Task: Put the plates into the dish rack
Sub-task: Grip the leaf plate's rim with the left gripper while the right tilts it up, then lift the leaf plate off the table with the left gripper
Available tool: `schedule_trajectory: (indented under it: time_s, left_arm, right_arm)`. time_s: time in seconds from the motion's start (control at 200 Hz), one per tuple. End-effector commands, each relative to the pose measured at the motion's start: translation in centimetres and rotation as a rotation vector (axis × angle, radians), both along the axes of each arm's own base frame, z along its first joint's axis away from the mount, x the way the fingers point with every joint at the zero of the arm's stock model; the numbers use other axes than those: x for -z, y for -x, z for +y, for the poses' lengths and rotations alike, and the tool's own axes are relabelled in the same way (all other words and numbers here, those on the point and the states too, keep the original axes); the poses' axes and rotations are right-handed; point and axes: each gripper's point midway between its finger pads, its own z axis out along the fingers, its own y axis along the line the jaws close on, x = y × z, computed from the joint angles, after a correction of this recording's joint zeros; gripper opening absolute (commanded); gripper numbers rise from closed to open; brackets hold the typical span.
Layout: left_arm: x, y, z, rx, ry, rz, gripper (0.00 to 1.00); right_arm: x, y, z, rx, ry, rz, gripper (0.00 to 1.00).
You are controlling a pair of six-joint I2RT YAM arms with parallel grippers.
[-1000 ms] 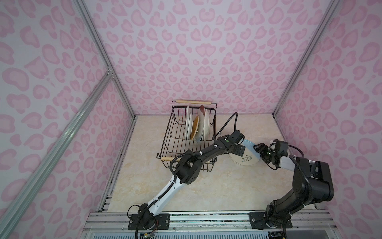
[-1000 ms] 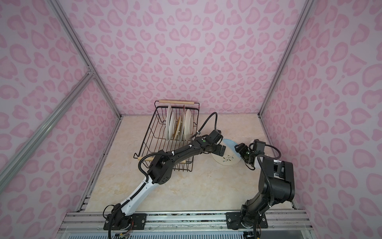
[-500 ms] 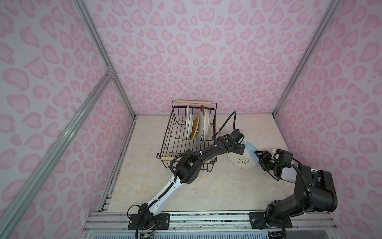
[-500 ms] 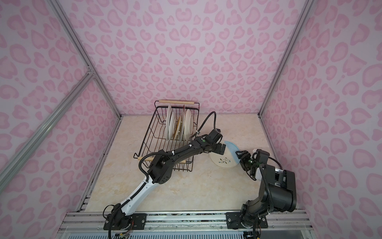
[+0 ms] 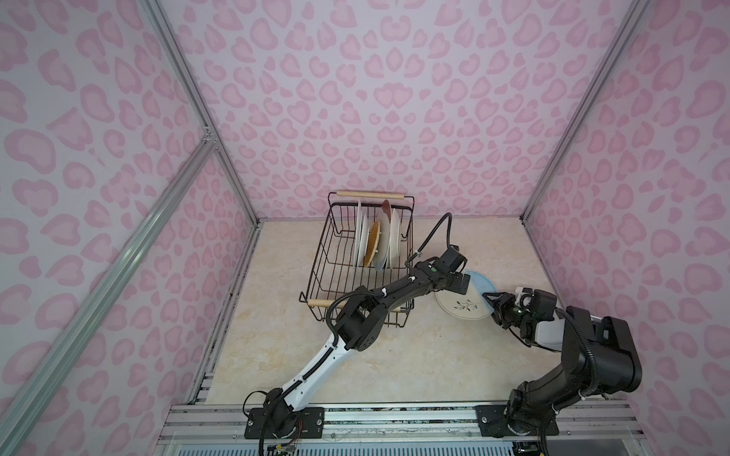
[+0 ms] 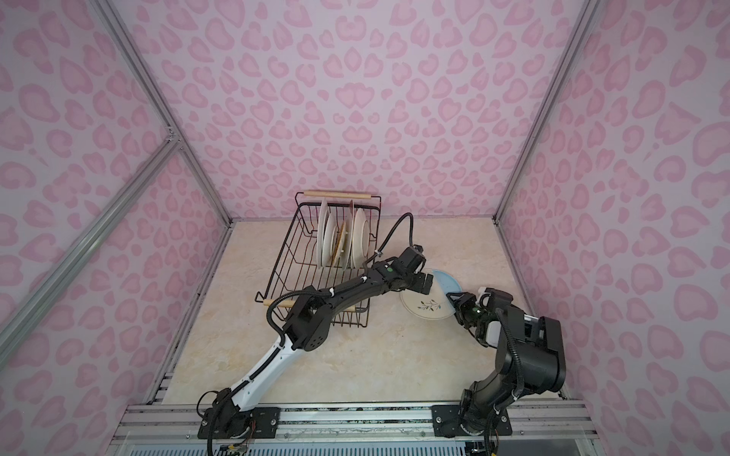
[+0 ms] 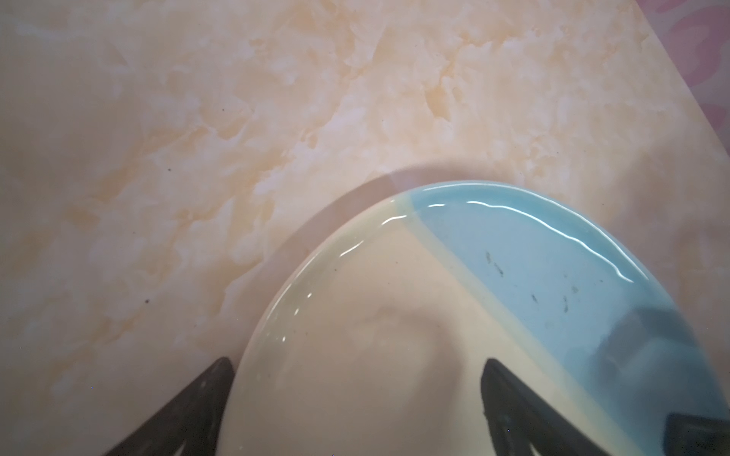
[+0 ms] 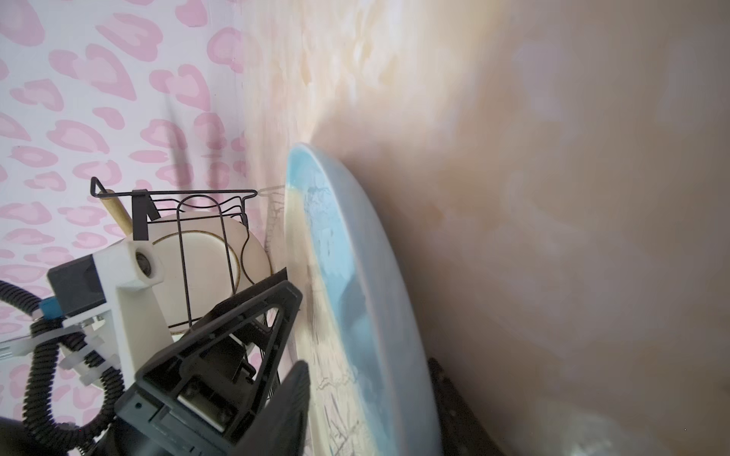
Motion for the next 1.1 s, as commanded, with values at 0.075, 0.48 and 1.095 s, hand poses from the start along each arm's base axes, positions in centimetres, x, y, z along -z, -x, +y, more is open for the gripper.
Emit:
schedule_trajectory:
  time_s: [0.075,0.48,1.095]
  left_arm:
    - [1.2,2.9,0.1,0.048,0.011,0.160,0.98]
    - [-12.4,2.8,-1.5,0.105,0.253,0.065,0.99]
    - [-29.4,3.7,1.3,0.163,0.401,-0.234,1.00]
  right_arm:
    - [-1.2,-0.7,0.2,-0.022,0.007,-0.051,0.20]
    - [-2.7,-0.5,0.0,-0.023,0.045,-0.055,0.00]
    - [-6.4,-0.1,-0.5,-0.017,0.086,-0.075,0.00]
